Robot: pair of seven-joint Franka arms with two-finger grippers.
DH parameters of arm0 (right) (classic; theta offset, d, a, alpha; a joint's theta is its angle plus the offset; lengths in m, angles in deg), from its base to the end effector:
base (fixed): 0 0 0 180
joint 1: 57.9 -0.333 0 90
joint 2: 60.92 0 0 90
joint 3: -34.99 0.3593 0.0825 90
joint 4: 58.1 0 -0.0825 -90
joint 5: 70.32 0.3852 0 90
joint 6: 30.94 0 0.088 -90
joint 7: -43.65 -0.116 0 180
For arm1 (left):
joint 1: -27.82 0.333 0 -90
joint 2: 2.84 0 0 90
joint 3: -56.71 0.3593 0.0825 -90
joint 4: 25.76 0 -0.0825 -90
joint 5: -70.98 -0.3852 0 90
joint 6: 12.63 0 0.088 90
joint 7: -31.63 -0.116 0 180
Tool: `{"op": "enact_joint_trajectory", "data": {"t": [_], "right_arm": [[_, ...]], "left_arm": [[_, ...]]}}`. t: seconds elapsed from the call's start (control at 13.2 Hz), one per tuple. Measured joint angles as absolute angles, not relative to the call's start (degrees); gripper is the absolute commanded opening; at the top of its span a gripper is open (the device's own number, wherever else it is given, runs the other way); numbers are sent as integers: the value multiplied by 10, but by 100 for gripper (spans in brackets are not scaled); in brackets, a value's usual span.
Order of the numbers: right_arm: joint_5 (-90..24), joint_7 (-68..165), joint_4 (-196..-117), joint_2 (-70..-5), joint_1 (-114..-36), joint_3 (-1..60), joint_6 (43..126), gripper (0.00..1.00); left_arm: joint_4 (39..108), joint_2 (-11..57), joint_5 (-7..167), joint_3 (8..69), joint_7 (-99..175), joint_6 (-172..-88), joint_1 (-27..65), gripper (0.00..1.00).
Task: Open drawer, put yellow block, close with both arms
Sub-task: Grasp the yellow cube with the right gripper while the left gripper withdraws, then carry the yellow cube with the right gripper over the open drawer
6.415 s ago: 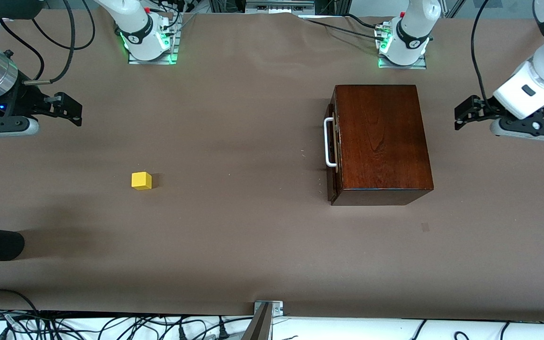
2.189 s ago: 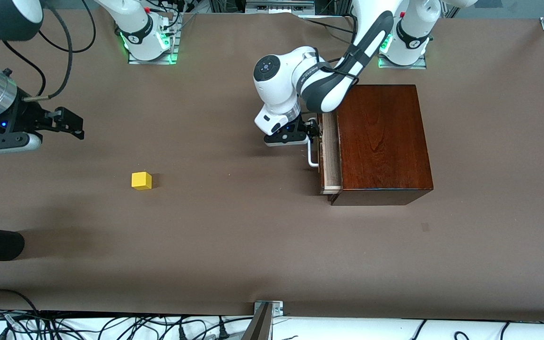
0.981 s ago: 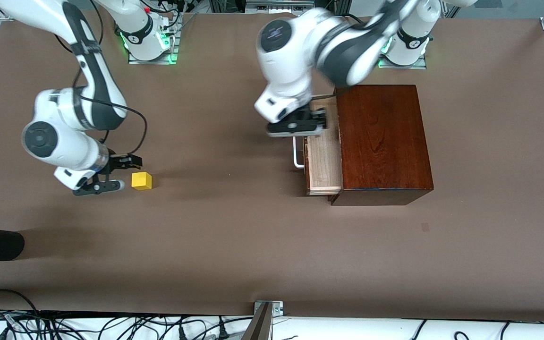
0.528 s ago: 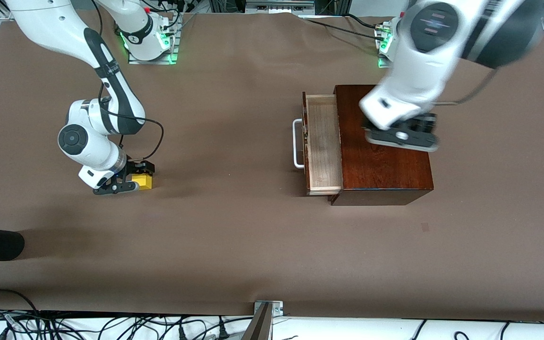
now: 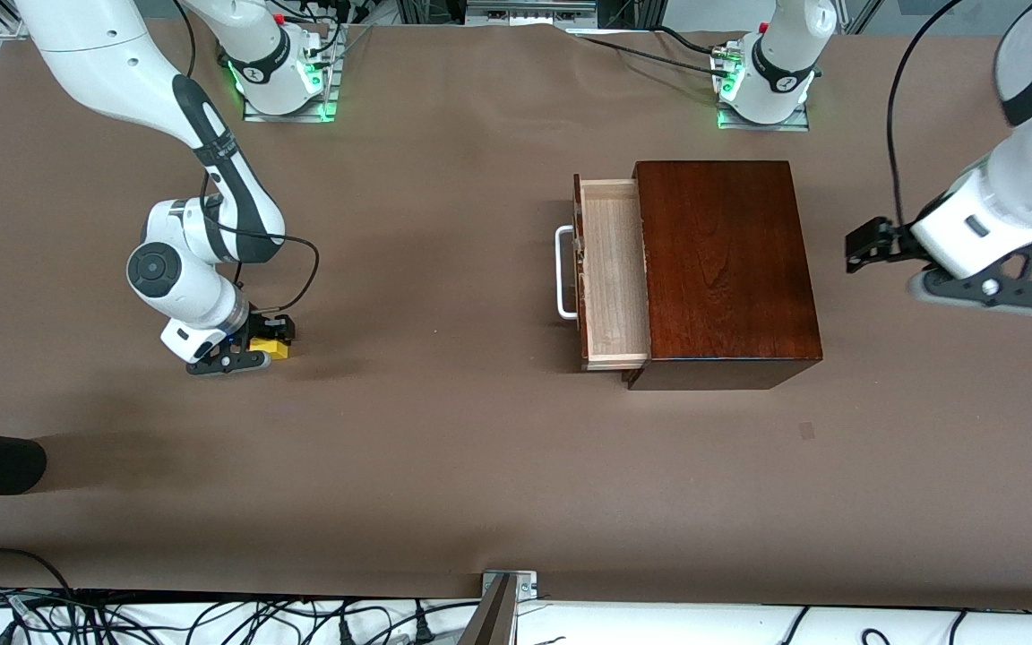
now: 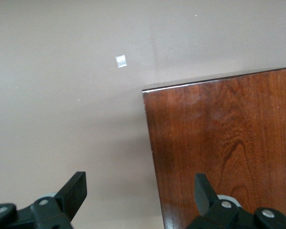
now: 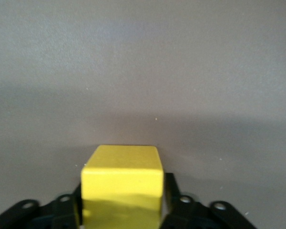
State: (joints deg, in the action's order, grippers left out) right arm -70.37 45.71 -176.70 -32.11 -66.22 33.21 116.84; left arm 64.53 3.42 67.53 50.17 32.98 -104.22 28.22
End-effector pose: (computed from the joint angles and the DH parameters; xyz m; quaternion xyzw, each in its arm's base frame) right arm 0.6072 0.0702 0.2127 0.9970 0.0773 0.0036 0.0076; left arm 0.5885 -0.0527 0.5965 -0.9978 0.0438 0.0412 0.0266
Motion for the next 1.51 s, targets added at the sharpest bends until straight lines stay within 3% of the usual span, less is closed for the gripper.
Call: {"op": "enact_joint_trajectory", "data": {"t": [0.3, 0.68, 1.06, 1.51], "right_arm": [[-704, 458, -1680, -325, -663, 336, 1044, 0], [-704, 474, -1539, -336, -695, 383, 893, 0], [-743, 507, -1467, -335, -758, 503, 871, 0], [-788, 517, -1341, -264, -973, 508, 870, 0]], "left_arm": [[755, -46, 676, 512, 386, -1125, 282, 100], [766, -64, 676, 504, 390, -1108, 281, 100], [763, -68, 676, 498, 390, -1067, 278, 100], [758, -69, 676, 494, 390, -1061, 274, 100]]}}
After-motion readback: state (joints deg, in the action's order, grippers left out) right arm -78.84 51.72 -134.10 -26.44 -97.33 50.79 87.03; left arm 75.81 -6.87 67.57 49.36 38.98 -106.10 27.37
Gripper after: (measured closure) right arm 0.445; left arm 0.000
